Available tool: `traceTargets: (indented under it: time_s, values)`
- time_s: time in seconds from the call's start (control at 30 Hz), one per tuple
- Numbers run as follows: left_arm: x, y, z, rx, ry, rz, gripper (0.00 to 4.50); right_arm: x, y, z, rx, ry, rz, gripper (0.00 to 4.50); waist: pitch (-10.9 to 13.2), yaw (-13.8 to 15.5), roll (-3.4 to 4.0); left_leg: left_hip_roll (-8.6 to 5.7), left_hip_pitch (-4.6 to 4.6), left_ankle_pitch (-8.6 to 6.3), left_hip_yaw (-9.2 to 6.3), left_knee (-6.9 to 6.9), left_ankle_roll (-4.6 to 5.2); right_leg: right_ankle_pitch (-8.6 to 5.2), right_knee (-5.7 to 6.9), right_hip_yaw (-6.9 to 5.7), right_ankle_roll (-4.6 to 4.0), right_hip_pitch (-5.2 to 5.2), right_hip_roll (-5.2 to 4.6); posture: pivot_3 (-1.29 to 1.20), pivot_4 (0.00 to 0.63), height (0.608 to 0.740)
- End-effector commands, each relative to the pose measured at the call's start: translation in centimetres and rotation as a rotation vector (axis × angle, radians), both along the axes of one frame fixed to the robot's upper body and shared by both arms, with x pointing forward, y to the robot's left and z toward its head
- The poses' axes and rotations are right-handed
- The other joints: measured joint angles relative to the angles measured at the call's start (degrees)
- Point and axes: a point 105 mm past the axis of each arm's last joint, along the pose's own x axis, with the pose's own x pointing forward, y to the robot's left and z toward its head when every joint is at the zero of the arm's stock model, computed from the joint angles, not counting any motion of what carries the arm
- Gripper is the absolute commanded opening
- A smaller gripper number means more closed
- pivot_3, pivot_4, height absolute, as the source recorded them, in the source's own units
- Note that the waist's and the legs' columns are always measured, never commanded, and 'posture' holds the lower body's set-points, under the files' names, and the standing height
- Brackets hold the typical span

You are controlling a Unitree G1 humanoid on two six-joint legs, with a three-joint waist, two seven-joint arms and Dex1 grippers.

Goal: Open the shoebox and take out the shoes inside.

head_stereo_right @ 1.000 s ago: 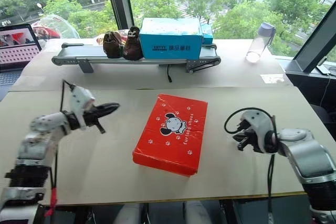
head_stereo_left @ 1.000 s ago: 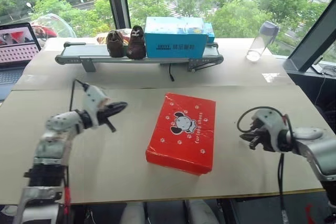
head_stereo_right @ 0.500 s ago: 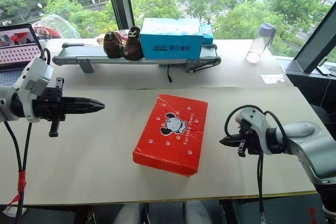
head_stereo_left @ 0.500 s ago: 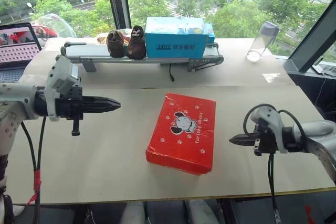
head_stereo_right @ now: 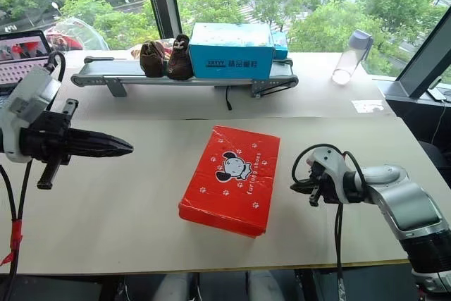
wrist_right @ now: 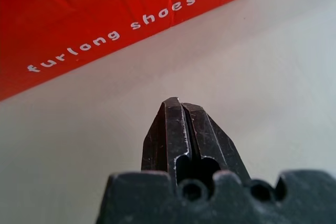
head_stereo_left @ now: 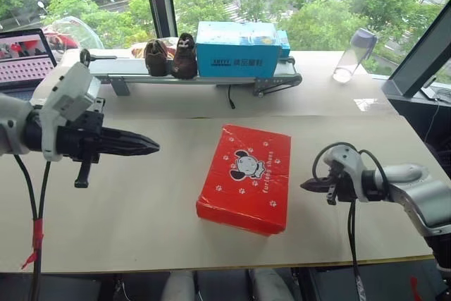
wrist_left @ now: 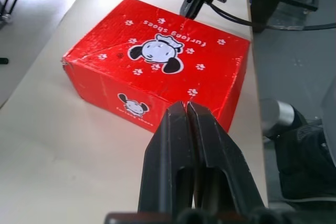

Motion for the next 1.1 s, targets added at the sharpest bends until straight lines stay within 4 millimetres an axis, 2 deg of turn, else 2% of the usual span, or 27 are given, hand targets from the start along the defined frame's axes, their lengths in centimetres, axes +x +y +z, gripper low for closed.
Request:
traceTargets:
  time_s: [0.03,0.2,0.33,0.5,0.57,0.9,1.03,1.1]
  values:
    - [-0.4,0.2,0.7,0.012,-0.020,-0.002,1.22,0.5,0.4,1.3,-0.009,-0.062,0.035,0.00,0.00,-0.14,0.00,0.00,0.00,0.00,0.00,0.00,0.00,0.00,0.02,0.00,0.00,-0.01,0.00,0.00,0.150,0.740]
    - [-0.4,0.0,1.4,0.015,-0.059,-0.015,3.05,0.2,1.4,1.4,0.018,-0.060,0.077,0.00,0.01,-0.06,-0.01,-0.01,0.00,0.00,0.00,0.05,0.00,-0.08,0.32,0.01,0.07,-0.08,0.00,0.00,0.150,0.740]
    - [-0.7,-0.1,1.8,0.039,-0.060,-0.029,4.44,0.1,2.4,0.7,0.032,-0.038,0.109,0.00,0.01,-0.05,-0.01,-0.01,0.05,0.00,-0.01,0.06,0.00,-0.17,0.44,0.01,-0.02,-0.10,0.01,0.00,0.150,0.740]
    - [-1.2,-0.1,3.0,0.058,-0.083,-0.042,4.44,-0.1,4.3,0.1,0.087,-0.015,0.172,0.00,0.02,-0.09,-0.02,-0.02,0.05,0.00,-0.01,0.05,0.00,-0.18,0.45,0.01,0.01,-0.10,0.02,0.00,0.150,0.740]
    - [-1.5,-0.1,3.4,0.060,-0.079,-0.042,4.44,-0.1,5.0,1.1,0.131,-0.020,0.194,0.00,0.02,-0.12,-0.01,-0.02,0.05,0.00,-0.01,0.06,0.00,-0.18,0.48,0.01,0.01,-0.10,0.02,0.00,0.150,0.740]
    - [-2.6,1.3,4.4,0.064,-0.079,0.047,4.44,-0.5,9.2,9.6,0.408,-0.054,0.371,0.00,0.07,-0.53,0.01,0.00,0.06,0.00,-0.03,0.04,0.00,-0.13,0.66,-0.02,0.17,-0.18,0.03,0.00,0.150,0.740]
    - [-3.6,1.7,5.5,0.046,-0.119,0.090,4.44,-0.5,12.4,13.8,0.506,-0.098,0.516,0.00,0.18,-1.37,-0.03,0.01,0.06,0.00,-0.02,0.06,0.00,-0.15,0.71,-0.02,0.13,-0.23,0.03,0.00,0.150,0.740]
    - [-4.2,1.7,6.1,0.039,-0.133,0.103,4.44,-0.3,14.3,15.2,0.529,-0.130,0.577,0.00,0.19,-1.61,-0.05,0.03,0.07,0.00,-0.03,0.03,0.00,-0.13,0.73,-0.05,0.18,-0.23,0.04,0.00,0.150,0.740]
